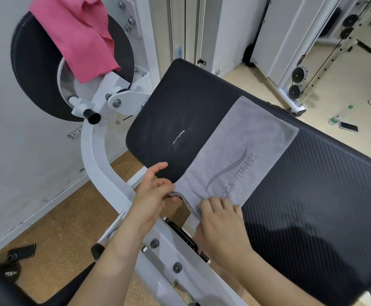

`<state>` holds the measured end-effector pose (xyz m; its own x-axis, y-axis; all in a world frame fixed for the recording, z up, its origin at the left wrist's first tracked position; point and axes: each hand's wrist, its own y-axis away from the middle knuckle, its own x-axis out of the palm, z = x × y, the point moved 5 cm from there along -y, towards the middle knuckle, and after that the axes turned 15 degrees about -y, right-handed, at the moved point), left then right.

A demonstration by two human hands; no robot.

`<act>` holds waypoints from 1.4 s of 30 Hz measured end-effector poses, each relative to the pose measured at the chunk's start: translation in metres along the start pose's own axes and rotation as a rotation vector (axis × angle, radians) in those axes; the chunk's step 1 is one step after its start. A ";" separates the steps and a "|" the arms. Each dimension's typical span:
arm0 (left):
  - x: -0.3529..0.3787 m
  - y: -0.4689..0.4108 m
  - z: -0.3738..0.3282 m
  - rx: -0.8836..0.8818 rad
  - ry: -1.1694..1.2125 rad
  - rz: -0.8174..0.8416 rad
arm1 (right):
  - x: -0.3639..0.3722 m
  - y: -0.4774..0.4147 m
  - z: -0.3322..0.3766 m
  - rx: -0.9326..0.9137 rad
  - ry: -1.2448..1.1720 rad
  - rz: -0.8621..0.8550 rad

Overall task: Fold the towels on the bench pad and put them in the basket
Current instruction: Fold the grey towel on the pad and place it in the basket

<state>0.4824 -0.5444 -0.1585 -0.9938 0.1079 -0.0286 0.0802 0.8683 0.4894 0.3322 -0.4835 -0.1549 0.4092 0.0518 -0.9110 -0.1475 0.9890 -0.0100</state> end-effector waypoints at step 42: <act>0.082 -0.082 -0.127 0.385 -0.786 0.149 | -0.123 -0.056 -0.081 0.317 -0.369 -0.305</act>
<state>0.3847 -0.6681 -0.0903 -0.6414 0.4108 -0.6479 0.3656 0.9062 0.2126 0.2171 -0.5567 -0.0758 0.6864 -0.2542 -0.6813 0.2804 0.9570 -0.0744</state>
